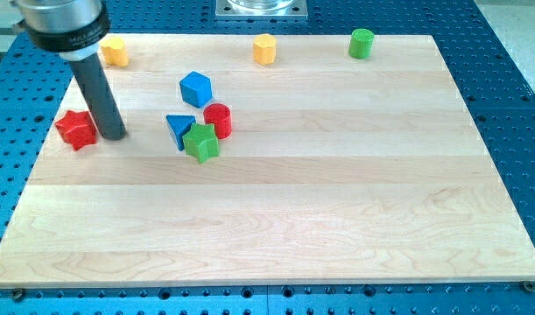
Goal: Place the red circle diagonal to the hexagon at the right center of the board
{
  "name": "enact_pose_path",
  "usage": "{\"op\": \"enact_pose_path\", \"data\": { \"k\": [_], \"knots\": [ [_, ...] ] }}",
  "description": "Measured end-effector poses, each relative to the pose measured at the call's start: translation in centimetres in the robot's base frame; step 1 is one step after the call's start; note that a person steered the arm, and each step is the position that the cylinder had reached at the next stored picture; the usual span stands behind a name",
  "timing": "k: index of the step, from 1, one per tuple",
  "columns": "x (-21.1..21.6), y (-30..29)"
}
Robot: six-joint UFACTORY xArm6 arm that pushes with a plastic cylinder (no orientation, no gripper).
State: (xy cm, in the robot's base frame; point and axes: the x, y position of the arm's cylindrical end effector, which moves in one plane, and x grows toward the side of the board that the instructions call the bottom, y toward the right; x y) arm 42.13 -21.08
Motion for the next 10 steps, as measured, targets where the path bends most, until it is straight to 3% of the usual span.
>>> {"op": "enact_pose_path", "data": {
  "k": [1, 3, 5, 6, 8, 9, 10],
  "knots": [
    [-2.4, 4.2],
    [-6.4, 4.3],
    [-7.6, 5.5],
    [-7.4, 7.8],
    [0.0, 17.5],
    [0.8, 16.1],
    [1.6, 22.5]
  ]
}}
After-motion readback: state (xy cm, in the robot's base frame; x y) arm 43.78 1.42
